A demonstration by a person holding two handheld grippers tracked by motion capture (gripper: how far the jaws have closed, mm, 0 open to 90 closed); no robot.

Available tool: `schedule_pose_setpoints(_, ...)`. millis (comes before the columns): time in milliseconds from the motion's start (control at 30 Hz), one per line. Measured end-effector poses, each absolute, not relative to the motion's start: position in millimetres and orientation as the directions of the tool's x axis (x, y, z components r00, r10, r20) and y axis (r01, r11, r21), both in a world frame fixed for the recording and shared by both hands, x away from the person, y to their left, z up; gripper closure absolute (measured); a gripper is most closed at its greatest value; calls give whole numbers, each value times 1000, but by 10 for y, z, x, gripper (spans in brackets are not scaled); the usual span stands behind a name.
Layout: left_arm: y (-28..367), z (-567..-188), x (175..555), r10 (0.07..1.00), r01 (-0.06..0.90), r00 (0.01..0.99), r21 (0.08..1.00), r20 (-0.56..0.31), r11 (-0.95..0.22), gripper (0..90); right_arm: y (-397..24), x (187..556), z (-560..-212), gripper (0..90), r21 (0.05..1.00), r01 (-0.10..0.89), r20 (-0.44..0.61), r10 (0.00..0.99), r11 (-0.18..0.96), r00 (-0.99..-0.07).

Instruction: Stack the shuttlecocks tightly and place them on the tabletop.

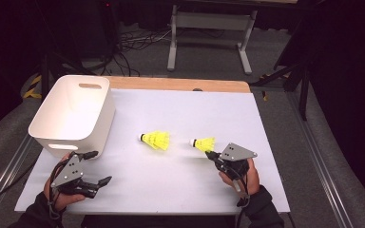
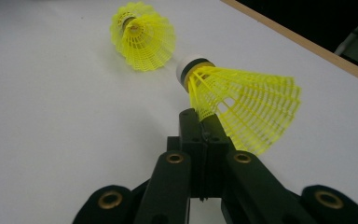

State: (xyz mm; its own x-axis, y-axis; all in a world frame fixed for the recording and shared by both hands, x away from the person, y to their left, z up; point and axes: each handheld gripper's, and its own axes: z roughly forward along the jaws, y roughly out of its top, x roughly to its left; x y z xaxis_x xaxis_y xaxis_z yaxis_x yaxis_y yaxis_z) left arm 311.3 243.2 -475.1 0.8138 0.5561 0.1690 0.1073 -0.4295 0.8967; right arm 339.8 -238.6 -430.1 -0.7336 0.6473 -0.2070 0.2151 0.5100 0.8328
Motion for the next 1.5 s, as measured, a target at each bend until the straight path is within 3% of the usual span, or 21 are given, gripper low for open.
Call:
schedule_pose_setpoints(533, 2415, -4757, 3120, 552, 109, 816, 894, 168, -434, 67, -2339, 3420, -4294, 900, 838, 210, -201, 641, 504, -741)
schedule_pose_setpoints(1500, 2406, -4759, 3122, 551, 107, 816, 891, 176, -442, 71, -1854, 3689, -4437, 900, 812, 210, -169, 563, 545, -809)
